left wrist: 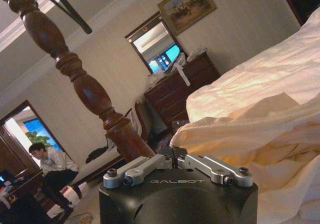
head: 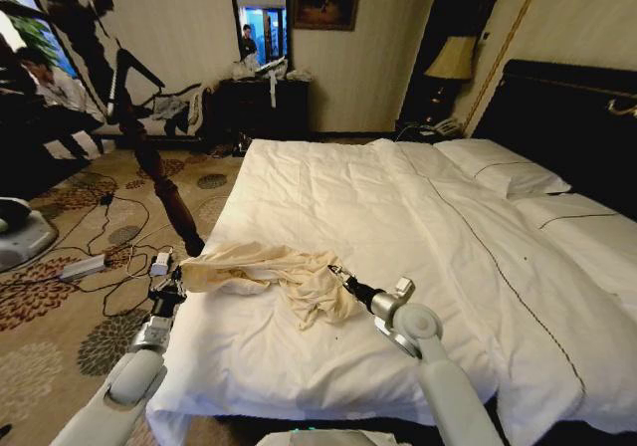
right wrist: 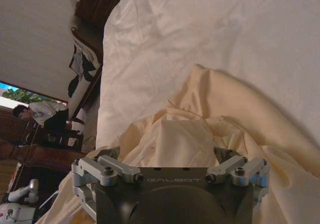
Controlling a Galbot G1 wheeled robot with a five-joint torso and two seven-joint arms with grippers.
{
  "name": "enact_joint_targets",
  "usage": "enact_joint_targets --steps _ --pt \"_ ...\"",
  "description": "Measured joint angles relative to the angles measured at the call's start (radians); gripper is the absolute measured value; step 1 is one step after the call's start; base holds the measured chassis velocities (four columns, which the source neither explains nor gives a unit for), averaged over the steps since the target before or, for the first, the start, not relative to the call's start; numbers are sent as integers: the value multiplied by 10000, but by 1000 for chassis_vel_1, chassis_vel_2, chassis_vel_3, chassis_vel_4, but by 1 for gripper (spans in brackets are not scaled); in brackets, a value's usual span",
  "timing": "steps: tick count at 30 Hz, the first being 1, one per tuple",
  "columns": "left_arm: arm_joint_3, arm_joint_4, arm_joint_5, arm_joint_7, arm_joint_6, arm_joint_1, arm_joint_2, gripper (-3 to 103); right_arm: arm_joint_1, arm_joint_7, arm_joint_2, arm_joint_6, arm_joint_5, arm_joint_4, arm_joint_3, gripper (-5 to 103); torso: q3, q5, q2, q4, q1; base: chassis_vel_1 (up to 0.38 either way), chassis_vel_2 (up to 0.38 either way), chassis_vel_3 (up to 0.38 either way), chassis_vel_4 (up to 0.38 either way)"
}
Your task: Pick up the clothes from the bed and hang them on the clothes hanger.
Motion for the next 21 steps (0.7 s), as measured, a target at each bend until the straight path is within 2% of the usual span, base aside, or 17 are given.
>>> enact_joint_targets --steps 4,15,21 --pt "-26 -12 66 -2 -43 77 -107 0 92 137 70 -167 -72 -183 -266 100 1 0 -1 7 1 0 0 0 0" --pt "-532 -65 164 34 -295 486 -189 0 350 135 595 -413 -238 -631 -767 100 0 1 -1 6 0 0 0 0 0" --pt "-675 37 283 107 -515 602 -187 0 602 106 631 -484 -262 -851 -919 100 0 1 -1 5 1 0 0 0 0"
